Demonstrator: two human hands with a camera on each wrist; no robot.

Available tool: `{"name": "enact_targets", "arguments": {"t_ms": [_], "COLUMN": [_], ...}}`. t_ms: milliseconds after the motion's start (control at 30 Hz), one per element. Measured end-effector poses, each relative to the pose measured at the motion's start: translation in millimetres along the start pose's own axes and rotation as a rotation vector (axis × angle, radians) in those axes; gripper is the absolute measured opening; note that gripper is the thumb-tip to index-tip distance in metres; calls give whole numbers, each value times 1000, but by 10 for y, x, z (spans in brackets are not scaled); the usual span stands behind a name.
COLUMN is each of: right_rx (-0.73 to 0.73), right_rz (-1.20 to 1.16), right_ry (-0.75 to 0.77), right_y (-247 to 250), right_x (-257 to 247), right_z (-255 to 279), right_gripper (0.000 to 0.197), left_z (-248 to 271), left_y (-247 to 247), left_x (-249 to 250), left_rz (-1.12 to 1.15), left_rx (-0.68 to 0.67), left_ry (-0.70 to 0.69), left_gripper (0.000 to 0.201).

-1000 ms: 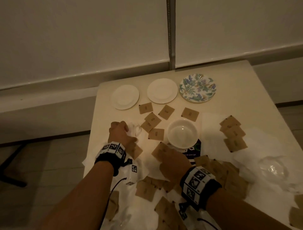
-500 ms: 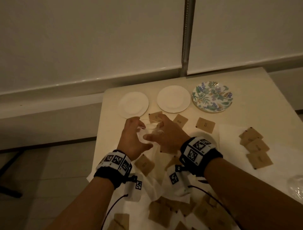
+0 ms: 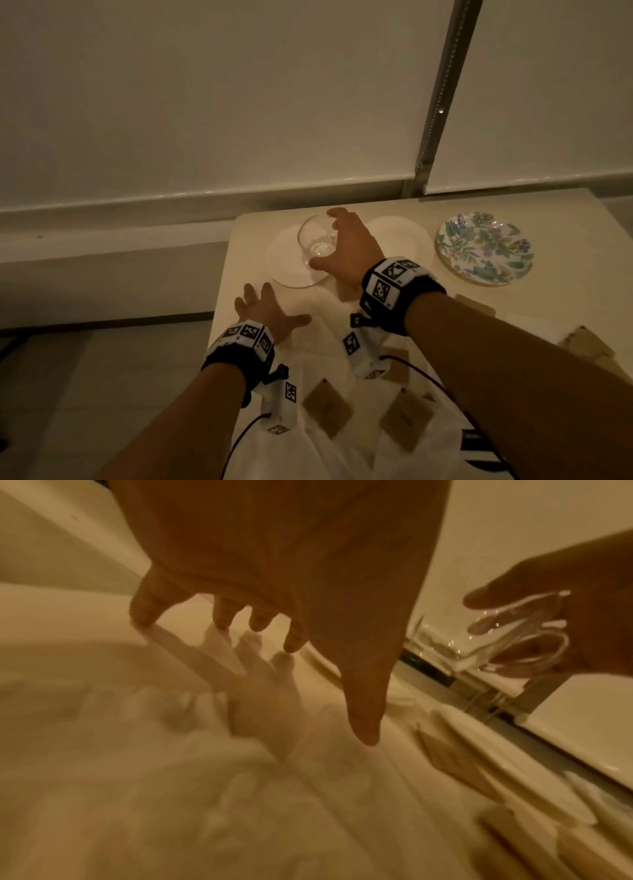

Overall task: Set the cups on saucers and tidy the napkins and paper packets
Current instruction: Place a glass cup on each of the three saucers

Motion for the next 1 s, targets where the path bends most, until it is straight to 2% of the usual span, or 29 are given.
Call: {"name": "enact_targets", "arguments": {"t_ms": [167, 333, 400, 633, 867, 1000], "right_rx": [-65, -128, -130, -106, -99, -117], "right_rz": [91, 168, 181, 224, 210, 216], "right_ry": [9, -4, -15, -1, -12, -19], "right_y": [-300, -569, -632, -726, -701, -712], "right_x": [-26, -24, -16, 15, 43, 33], "right_z": [-282, -417, -434, -440, -415, -352], "right_gripper": [99, 100, 100, 97, 98, 113], "left_z": [-26, -93, -66, -46, 20, -1], "left_y": [-279, -401, -463, -537, -501, -506], "left_x": [-102, -180, -188, -176, -133, -172], "left_rz": [-55, -61, -75, -5, 8, 14], "left_rx": [-41, -18, 16, -47, -31, -24], "left_ry": [41, 2, -24, -48, -67, -34], "left_gripper": [132, 127, 119, 107, 110, 118]}}
Point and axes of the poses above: each hand's wrist, its own z-axis away from the middle knuckle, its own y-axis out of the back of the hand, x = y × z, the point moved 10 cm from there along -z, towards the middle knuckle, and after that the axes turned 10 degrees about x, right-handed, at the moved point
